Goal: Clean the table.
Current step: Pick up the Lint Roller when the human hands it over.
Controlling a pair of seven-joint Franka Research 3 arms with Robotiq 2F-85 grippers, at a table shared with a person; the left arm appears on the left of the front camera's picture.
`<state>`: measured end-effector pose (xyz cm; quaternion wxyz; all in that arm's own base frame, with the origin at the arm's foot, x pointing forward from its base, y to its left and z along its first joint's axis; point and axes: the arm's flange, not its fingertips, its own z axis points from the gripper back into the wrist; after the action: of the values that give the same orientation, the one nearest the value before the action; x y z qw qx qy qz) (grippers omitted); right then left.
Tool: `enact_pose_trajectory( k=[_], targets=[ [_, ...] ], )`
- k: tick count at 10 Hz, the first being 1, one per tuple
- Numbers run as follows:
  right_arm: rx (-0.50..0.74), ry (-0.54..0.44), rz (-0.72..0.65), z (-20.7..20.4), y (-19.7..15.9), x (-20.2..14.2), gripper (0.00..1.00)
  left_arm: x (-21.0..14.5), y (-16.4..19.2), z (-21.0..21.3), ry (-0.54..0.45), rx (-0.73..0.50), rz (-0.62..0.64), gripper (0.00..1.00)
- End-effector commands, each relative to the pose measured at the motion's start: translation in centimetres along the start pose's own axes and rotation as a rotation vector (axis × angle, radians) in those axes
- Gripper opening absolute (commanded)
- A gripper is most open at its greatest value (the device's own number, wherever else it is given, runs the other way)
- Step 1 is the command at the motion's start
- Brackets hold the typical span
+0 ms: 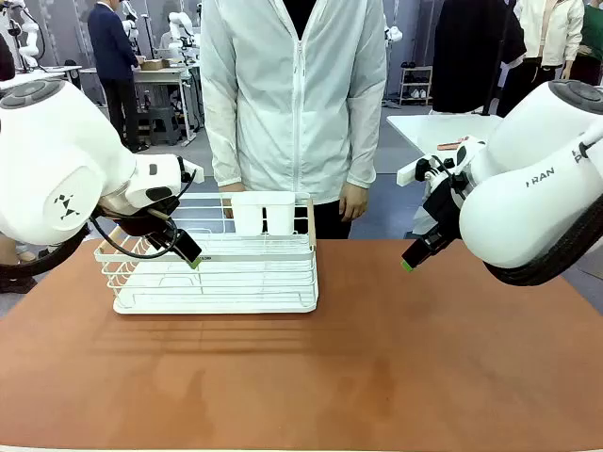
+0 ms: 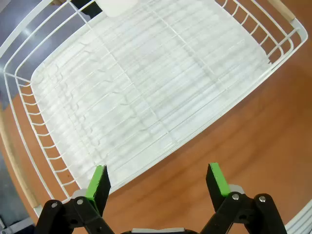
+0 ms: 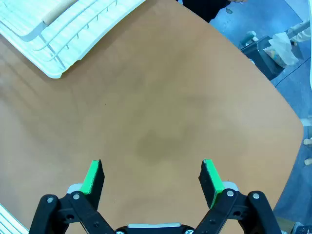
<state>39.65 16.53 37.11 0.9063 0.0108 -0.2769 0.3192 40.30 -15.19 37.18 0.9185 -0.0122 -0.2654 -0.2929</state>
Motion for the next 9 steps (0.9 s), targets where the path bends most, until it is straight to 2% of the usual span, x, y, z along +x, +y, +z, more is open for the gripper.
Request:
enact_pose_trajectory(
  k=[1, 9],
  targets=[
    [0.000, 0.000, 0.000, 0.00, 0.00, 0.00, 1.00, 0.00, -0.01, 0.00, 0.000, 0.000, 0.000, 1.00],
    [0.000, 0.000, 0.000, 0.00, 0.00, 0.00, 1.00, 0.00, -0.01, 0.00, 0.000, 0.000, 0.000, 1.00]
  ],
)
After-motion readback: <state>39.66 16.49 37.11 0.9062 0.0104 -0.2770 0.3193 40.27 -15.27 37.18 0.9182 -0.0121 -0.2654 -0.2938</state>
